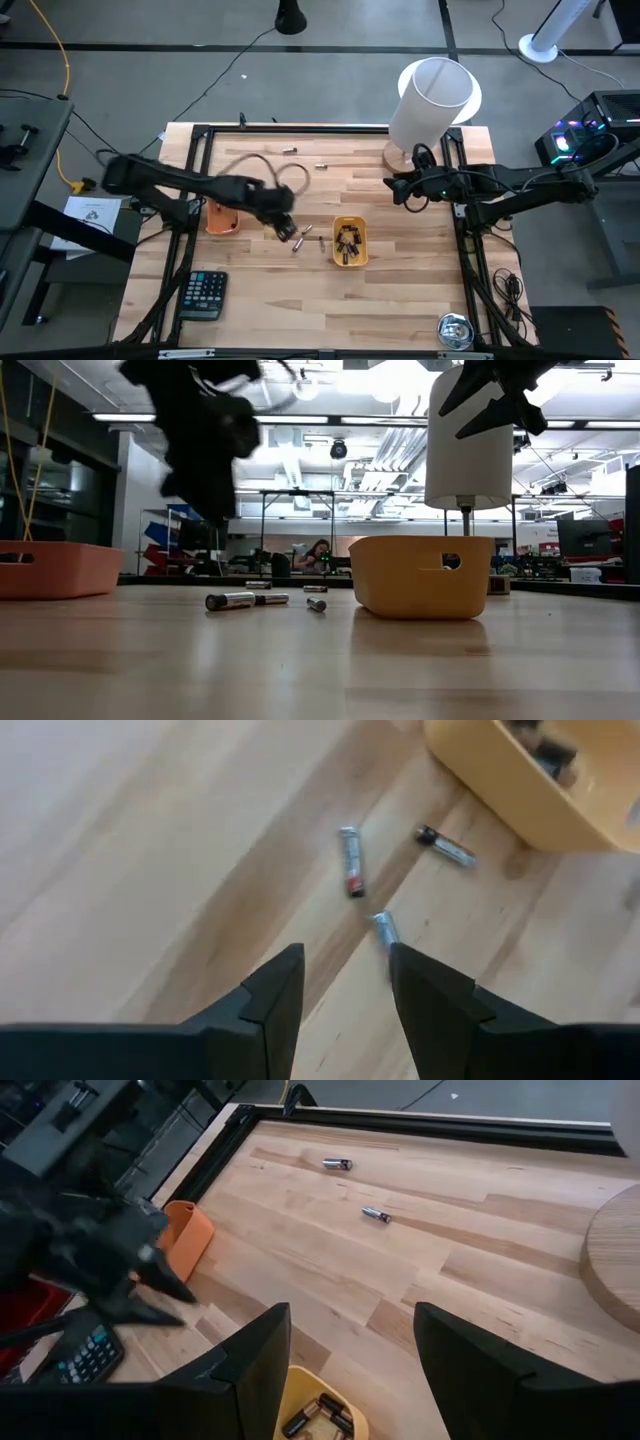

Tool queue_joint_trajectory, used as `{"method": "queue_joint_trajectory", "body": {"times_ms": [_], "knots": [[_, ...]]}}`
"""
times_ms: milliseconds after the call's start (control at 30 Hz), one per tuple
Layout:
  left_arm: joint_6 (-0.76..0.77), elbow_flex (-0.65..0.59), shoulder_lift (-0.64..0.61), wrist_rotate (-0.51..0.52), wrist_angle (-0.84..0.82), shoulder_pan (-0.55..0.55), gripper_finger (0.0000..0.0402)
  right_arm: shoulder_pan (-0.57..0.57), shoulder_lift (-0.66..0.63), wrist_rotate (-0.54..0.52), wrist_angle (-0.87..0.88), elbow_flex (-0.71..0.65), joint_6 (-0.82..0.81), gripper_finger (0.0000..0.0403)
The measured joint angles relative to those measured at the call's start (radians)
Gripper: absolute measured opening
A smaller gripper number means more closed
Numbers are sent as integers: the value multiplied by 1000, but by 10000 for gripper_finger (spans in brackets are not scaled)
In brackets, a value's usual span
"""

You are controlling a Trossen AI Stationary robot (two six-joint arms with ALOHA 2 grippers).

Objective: Sort batteries
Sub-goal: Put the silver battery into the orange bin

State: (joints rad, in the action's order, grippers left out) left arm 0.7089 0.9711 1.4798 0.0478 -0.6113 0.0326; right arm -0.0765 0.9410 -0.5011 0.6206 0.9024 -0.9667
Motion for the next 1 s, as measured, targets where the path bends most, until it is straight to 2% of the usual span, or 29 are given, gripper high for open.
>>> {"method": "queue_joint_trajectory", "body": {"times_ms": [200,400,600,767,867,1000], "knots": [[-32,194,259,-8,11,2,140,0,3,7,4,0,2,209],[-62,347,431,7,-47,7,140,0,3,24,12,0,2,209],[-72,365,509,22,-152,14,140,0,3,33,12,0,3,209],[-128,370,552,28,-145,14,137,0,3,33,18,0,5,209],[-212,371,563,31,-157,10,108,0,3,35,20,0,5,209],[-282,366,527,89,-226,-9,23,0,3,40,26,0,5,209]]}}
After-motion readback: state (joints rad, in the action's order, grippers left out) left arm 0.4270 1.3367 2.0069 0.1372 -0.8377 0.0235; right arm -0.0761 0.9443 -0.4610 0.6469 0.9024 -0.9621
